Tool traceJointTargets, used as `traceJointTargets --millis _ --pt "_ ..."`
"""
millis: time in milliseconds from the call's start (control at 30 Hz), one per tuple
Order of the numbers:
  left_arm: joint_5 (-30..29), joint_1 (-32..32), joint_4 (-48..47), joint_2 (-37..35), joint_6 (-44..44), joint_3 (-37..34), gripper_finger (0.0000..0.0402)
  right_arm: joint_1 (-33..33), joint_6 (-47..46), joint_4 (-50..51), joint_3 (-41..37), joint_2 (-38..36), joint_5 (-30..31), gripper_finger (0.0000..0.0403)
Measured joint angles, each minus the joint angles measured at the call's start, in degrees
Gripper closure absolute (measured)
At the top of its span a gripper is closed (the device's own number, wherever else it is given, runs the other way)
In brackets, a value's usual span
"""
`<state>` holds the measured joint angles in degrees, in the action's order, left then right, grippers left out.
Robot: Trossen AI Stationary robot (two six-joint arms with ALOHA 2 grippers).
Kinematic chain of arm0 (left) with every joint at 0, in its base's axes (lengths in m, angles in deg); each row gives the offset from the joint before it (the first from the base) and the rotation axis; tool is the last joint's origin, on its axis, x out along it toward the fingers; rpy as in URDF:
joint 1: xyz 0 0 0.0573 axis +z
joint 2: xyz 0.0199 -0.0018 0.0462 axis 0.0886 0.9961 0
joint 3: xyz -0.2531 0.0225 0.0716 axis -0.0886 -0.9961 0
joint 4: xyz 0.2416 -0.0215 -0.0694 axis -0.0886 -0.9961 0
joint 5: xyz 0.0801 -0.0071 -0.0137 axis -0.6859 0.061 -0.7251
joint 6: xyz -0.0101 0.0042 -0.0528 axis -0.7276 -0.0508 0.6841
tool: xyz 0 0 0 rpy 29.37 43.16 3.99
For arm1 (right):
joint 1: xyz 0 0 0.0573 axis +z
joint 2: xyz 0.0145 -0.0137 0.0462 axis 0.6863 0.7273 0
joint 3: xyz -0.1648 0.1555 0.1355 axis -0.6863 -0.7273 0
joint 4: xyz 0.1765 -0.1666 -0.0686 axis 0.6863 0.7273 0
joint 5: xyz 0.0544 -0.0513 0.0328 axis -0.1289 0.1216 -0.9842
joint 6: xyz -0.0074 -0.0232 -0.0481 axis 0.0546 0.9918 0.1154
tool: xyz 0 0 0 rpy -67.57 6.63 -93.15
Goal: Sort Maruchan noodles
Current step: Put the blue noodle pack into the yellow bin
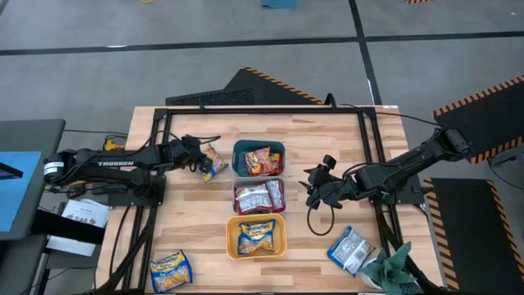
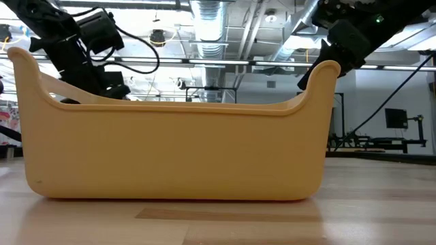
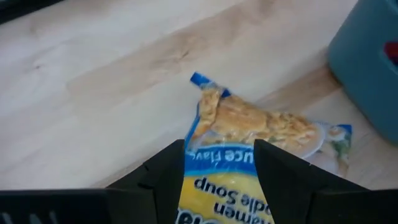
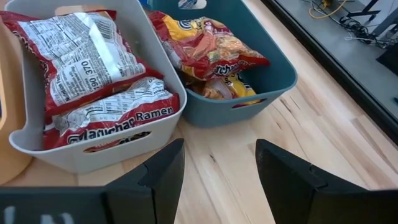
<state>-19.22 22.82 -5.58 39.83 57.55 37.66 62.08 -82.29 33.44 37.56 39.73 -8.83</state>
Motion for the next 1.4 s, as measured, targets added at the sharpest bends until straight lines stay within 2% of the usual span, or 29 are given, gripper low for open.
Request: traceJointTargets --millis 333,600,700,800,900,967,1167,1400 --pt "0.1 0.3 1.4 9.2 0.7 0.2 0.0221 0.0 -0.1 -0.1 0.0 0.0 0.0 0.0185" --pt "4.5 2.4 4.2 13.7 -3.1 0.3 0.0224 0.0 0.0 -0.1 0.0 0.0 0.0 0.0185" --pt "5.1 3.1 3.2 13.7 -3.3 0.4 0.0245 0.0 0.0 -0.1 0.0 0.0 0.0 0.0185" --pt "4.9 3.6 1.9 13.7 -3.6 0.4 0.0292 0.0 0.0 -0.1 0.0 0.0 0.0 0.0185" --pt "3.3 3.7 1.1 13.7 -4.8 0.3 0.0363 0.0 0.0 0.0 0.0 0.0 0.0 0.0185" --pt "1.6 3.7 1.0 13.7 -5.6 0.3 0.0388 0.0 0.0 0.0 0.0 0.0 0.0 0.0185" --pt "-4.1 3.3 -1.1 11.5 -8.7 1.6 0.0400 0.0 0.0 0.0 0.0 0.0 0.0 0.0185" --pt "-15.1 -2.0 -3.5 2.2 -8.9 3.2 0.0400 0.0 0.0 0.2 0.0 0.0 -0.1 0.0185"
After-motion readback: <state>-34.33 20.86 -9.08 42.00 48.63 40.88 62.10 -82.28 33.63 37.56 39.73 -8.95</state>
